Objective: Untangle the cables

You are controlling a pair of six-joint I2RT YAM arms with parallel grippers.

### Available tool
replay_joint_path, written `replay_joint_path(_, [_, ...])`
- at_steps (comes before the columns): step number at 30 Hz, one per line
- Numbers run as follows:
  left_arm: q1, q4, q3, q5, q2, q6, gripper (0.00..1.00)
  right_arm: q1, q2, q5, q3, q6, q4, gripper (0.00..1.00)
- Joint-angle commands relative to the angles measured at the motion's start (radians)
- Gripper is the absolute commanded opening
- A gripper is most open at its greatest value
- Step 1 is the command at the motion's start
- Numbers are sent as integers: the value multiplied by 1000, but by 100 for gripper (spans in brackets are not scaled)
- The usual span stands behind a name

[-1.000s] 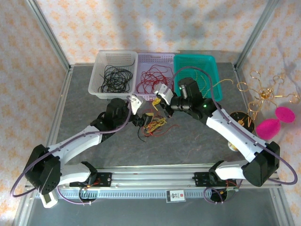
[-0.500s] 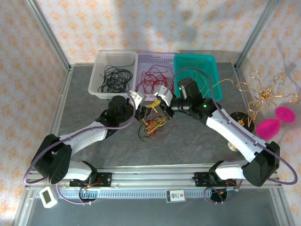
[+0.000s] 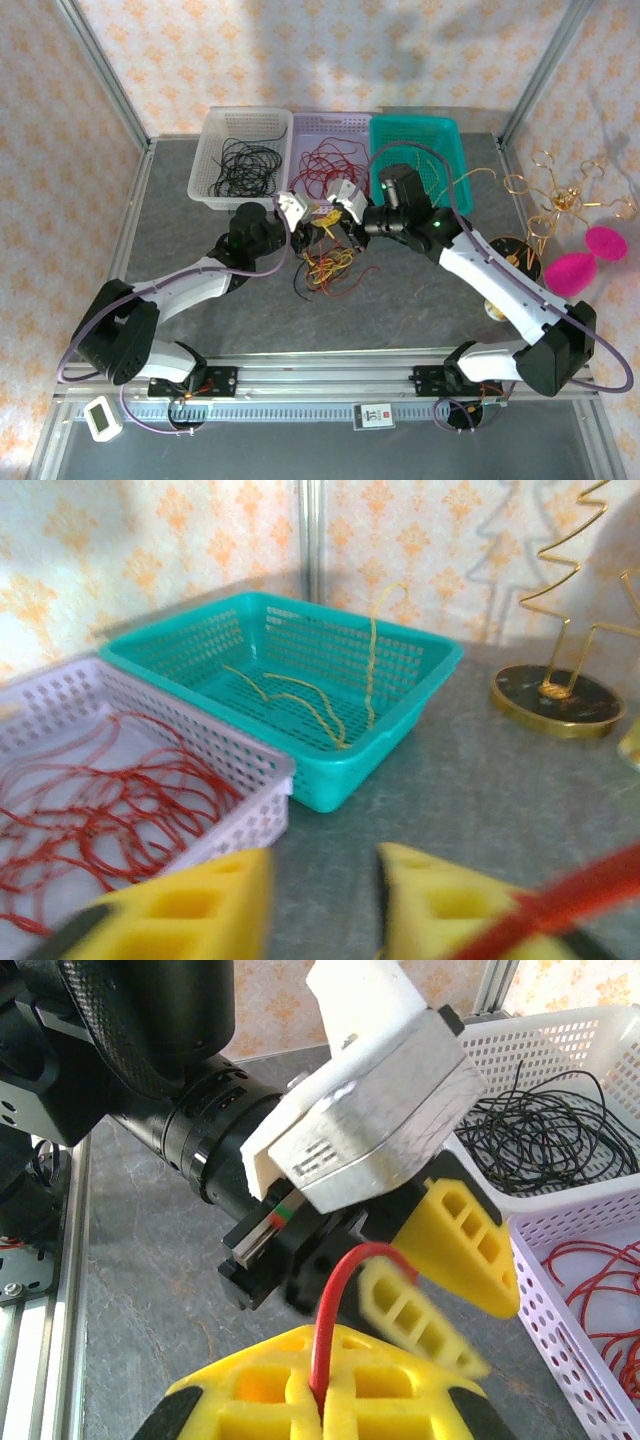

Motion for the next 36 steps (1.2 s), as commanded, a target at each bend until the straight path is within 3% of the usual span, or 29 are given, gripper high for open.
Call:
replay_joint_path(1, [-9, 190, -54, -98, -20, -25, 11, -5, -12, -1, 24, 8, 15, 0])
replay_joint_path(3, [-12, 250, -90, -183, -44, -38, 0, -6, -23, 22, 4, 24, 46, 0])
replay_joint_path(6, [-12, 275, -121, -252, -92, -55, 0, -7, -60, 112, -65, 87, 172, 7])
replay_joint_path(15, [-47, 129, -110, -261, -226, -88, 0, 21, -68, 322, -331, 470, 809, 39])
replay_joint_path(23, [-79, -51, -22, -280, -318, -87, 0, 41, 30, 449, -417, 667, 1032, 41])
replay_joint_path(36, [-98, -270, 198, -303, -385, -81, 0, 41, 176, 568, -539, 821, 1143, 40])
